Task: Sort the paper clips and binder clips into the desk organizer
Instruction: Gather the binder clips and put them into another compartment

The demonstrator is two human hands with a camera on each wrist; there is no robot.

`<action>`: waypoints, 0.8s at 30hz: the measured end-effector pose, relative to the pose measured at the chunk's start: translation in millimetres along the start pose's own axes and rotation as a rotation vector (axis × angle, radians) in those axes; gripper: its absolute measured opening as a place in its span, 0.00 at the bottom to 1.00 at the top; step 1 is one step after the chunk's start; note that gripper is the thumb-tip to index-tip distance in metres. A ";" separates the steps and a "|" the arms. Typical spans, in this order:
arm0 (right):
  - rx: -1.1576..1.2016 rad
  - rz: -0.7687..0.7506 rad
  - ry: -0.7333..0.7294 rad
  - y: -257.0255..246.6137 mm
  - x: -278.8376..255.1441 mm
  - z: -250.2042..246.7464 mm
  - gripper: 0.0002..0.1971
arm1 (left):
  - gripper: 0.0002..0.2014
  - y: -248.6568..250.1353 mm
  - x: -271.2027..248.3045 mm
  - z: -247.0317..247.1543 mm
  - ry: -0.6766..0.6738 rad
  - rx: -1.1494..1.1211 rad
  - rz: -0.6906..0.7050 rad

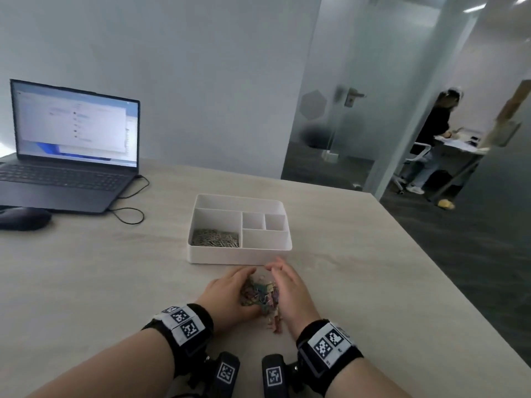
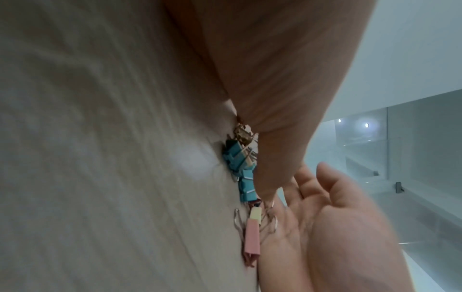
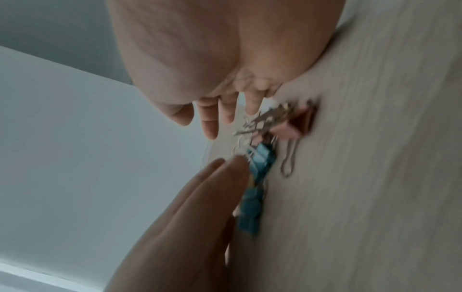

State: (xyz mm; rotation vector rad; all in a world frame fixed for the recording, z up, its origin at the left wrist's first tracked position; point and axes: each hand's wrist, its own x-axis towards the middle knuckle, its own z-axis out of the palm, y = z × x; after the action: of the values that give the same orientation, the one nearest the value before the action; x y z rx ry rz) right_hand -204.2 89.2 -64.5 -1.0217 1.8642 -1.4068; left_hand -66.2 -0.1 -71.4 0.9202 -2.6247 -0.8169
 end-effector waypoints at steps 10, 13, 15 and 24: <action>-0.666 -0.043 -0.421 -10.3 -1.4 -54.2 0.55 | 0.57 -8.4 9.6 -10.6 -0.094 0.143 0.017; -0.707 -0.035 -0.467 -15.7 2.1 -47.3 0.54 | 0.51 -4.5 16.0 -14.1 -0.121 0.186 0.025; -0.697 -0.035 -0.440 -17.6 5.4 -43.4 0.47 | 0.45 -1.5 18.6 -15.6 -0.128 0.194 0.038; -0.628 -0.028 -0.359 -12.7 14.8 -35.5 0.14 | 0.16 -2.3 22.0 -24.3 -0.126 0.176 0.048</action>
State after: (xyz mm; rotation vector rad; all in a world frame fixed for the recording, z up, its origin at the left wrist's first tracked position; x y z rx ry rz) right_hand -238.2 93.1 -42.7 -1.4830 2.0463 -0.5812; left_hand -72.4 -25.9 -52.0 0.8704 -2.8538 -0.6605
